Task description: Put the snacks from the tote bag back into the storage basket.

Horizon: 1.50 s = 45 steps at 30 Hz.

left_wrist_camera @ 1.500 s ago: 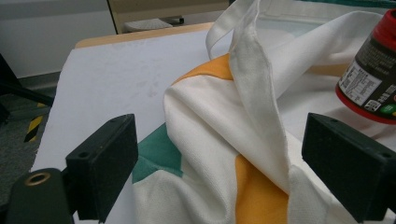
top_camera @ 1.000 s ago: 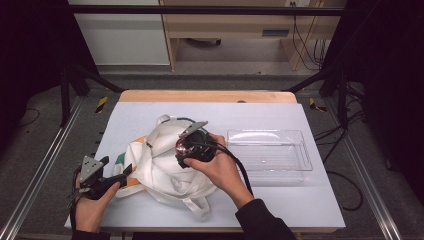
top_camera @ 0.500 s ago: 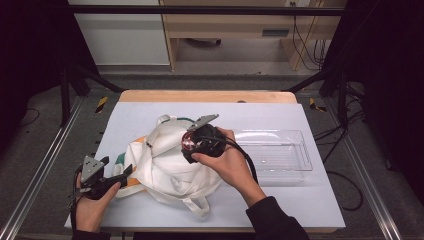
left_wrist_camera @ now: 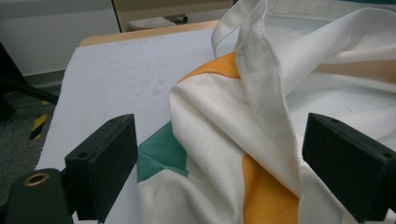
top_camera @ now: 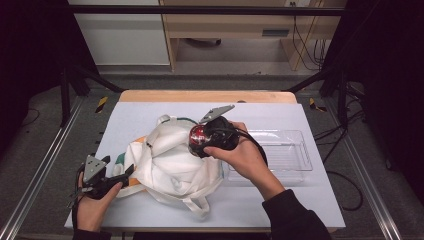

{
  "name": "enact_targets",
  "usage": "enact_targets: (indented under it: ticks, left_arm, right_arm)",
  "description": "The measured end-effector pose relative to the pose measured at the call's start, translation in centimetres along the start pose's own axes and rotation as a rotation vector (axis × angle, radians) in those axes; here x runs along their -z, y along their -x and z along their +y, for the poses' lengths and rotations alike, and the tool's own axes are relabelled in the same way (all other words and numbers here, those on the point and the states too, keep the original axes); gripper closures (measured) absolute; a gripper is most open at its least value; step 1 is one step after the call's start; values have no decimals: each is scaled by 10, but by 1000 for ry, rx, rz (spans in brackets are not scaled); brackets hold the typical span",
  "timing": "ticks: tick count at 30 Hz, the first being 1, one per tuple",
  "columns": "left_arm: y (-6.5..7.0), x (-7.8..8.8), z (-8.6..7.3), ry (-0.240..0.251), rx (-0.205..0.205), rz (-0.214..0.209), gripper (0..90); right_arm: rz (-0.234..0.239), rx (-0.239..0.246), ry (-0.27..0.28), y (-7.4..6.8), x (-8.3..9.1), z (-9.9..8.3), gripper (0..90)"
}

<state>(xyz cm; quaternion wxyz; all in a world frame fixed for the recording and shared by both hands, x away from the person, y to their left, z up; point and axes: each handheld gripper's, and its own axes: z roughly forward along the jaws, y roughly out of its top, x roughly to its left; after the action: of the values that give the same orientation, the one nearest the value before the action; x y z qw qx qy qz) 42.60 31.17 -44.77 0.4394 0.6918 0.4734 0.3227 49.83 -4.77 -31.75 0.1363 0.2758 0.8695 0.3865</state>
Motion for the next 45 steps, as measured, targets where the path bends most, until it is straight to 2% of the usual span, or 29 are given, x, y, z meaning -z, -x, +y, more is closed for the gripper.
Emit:
enact_targets:
  ticks: [9, 17, 21, 25, 30, 36, 45]
  left_arm:
    - [2, -2, 0, -8, -33, 14, 103]
    - [5, -2, 1, -10, -57, 34, 101]
    - [5, 0, 1, 1, -47, 41, 93]
    - [6, 0, 0, -4, -56, 51, 86]
    - [7, 1, -1, -7, -65, 59, 86]
    - [6, -1, -1, -15, -71, 62, 86]
    - [6, 0, -1, -13, -76, 69, 86]
  right_arm:
    - [37, 39, -5, 21, 12, 1, 262]
    - [64, 47, -3, 30, 22, -8, 262]
    - [36, 42, -2, 38, 31, -19, 262]
    - [18, 22, -1, 46, 38, -32, 262]
    - [-20, 9, -46, 61, 49, -54, 262]
    - [-19, 2, -62, 76, 55, -66, 262]
    - [-13, 13, -74, 92, 51, -70, 262]
